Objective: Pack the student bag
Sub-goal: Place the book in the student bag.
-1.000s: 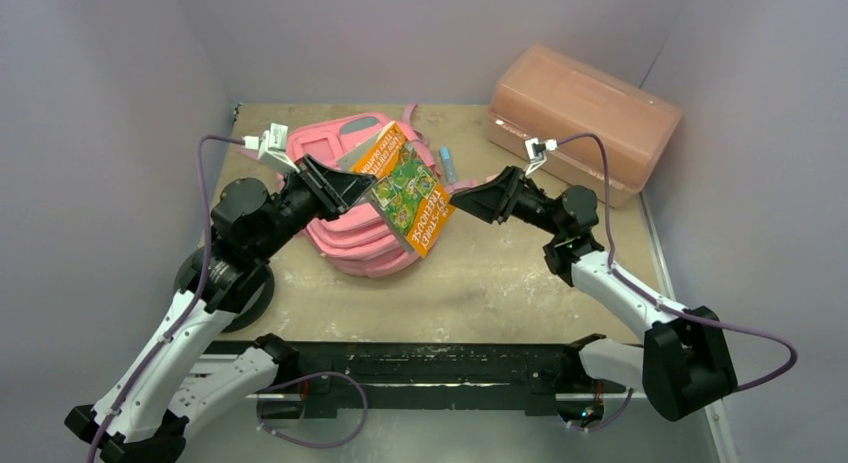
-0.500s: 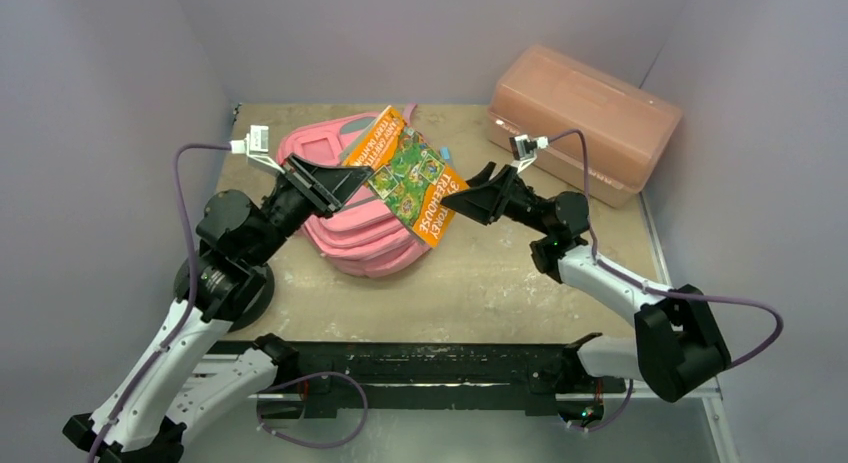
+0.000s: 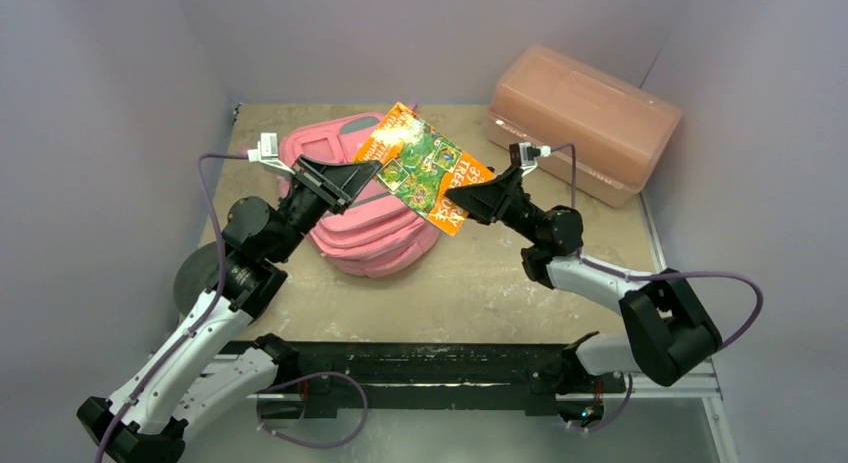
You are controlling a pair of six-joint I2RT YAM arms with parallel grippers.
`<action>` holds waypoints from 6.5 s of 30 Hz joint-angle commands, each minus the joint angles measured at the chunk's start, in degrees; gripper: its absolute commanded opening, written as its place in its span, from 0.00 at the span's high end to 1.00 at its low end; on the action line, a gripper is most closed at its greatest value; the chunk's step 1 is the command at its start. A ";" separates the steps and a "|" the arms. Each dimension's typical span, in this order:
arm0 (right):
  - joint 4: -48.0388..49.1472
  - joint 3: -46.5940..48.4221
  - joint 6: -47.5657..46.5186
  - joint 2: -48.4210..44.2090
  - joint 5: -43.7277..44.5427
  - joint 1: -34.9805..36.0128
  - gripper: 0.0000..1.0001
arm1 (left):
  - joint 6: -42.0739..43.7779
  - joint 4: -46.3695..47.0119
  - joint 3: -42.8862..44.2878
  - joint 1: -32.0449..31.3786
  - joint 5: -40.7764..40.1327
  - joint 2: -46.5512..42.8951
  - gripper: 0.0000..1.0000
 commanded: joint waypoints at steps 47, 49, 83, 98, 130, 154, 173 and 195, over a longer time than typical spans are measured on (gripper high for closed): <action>-94.37 26.19 -55.25 -16.10 37.14 -7.90 1.00 | 76.10 -55.95 28.93 -15.30 -17.67 50.55 0.28; -94.11 26.14 -54.81 -15.52 36.34 -7.88 1.00 | 76.34 -54.74 27.81 -15.26 -18.10 51.76 0.30; -94.47 20.64 -39.49 -8.77 -6.45 -9.23 1.00 | 70.87 -41.44 36.04 -11.36 -34.40 37.95 1.00; -50.23 11.84 -7.91 6.76 -14.92 -3.73 1.00 | 69.65 -38.70 32.85 -11.02 -26.38 35.73 1.00; -44.26 38.37 -13.26 41.07 37.43 12.64 0.48 | 74.30 -35.79 28.92 -10.80 -25.82 33.10 1.00; -39.51 26.90 -16.34 37.81 13.89 12.79 0.58 | 72.76 -38.41 29.94 -11.01 -24.58 33.88 1.00; -28.25 33.77 -13.38 46.54 19.76 13.12 0.56 | 73.96 -38.17 28.96 -11.76 -29.37 33.27 1.00; -60.34 12.94 -54.93 6.67 17.00 -1.76 0.18 | 71.70 -39.66 28.28 -11.51 -29.31 32.99 1.00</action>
